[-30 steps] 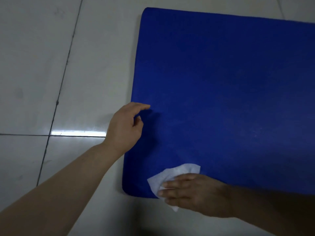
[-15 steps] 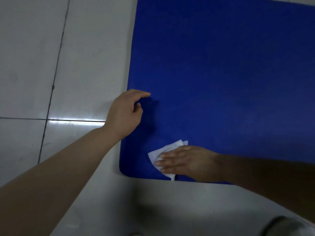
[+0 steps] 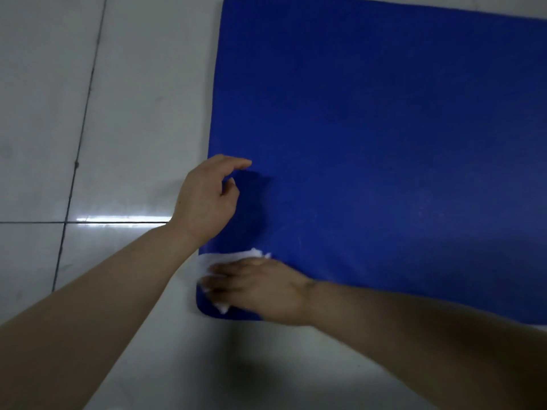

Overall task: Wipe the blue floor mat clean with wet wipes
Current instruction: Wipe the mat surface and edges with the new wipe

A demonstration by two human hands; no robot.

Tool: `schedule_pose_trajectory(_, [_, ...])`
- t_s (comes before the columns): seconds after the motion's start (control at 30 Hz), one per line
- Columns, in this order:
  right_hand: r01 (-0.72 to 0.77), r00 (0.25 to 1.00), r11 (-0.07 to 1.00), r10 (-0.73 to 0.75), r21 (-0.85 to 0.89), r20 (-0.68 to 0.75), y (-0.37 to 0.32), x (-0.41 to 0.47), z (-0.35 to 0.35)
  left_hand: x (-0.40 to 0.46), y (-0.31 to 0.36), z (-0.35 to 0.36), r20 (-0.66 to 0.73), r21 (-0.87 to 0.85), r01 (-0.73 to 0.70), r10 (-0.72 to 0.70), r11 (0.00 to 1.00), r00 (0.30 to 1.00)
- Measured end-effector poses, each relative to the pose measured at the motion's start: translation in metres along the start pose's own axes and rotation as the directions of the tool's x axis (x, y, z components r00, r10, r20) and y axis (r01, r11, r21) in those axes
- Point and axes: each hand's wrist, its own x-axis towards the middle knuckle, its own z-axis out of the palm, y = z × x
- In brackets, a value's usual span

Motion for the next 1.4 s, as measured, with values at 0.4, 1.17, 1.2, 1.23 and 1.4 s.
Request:
schedule_pose_trajectory(0.4, [-0.34, 0.933, 0.907, 0.291, -0.247, -0.213, -0.001, -0.141, 0.027, -0.011, -0.004, 0.01, 0.057, 0.021, 0.0, -0.001, 1.0, 0.998])
schedule_pose_trajectory(1.17, [-0.355, 0.932, 0.934, 0.356, 0.027, -0.063, 0.057, -0.135, -0.013, -0.002, 0.019, 0.043, 0.172, -0.001, -0.063, 0.062, 0.998, 0.983])
schedule_pose_trajectory(1.2, [-0.436, 0.894, 0.9, 0.434, 0.007, -0.108, 0.061, -0.125, -0.016, 0.001, 0.022, 0.046, 0.175, -0.008, -0.074, 0.074, 0.997, 0.982])
schedule_pose_trajectory(1.23, [-0.489, 0.859, 0.872, 0.488, 0.03, -0.156, 0.059, -0.117, -0.016, 0.005, 0.026, 0.05, 0.177, -0.013, -0.092, 0.093, 0.996, 0.98])
schedule_pose_trajectory(1.4, [-0.449, 0.866, 0.889, 0.458, 0.089, -0.203, 0.046, -0.125, -0.005, 0.028, 0.041, 0.065, 0.162, -0.012, -0.172, 0.172, 0.985, 0.972])
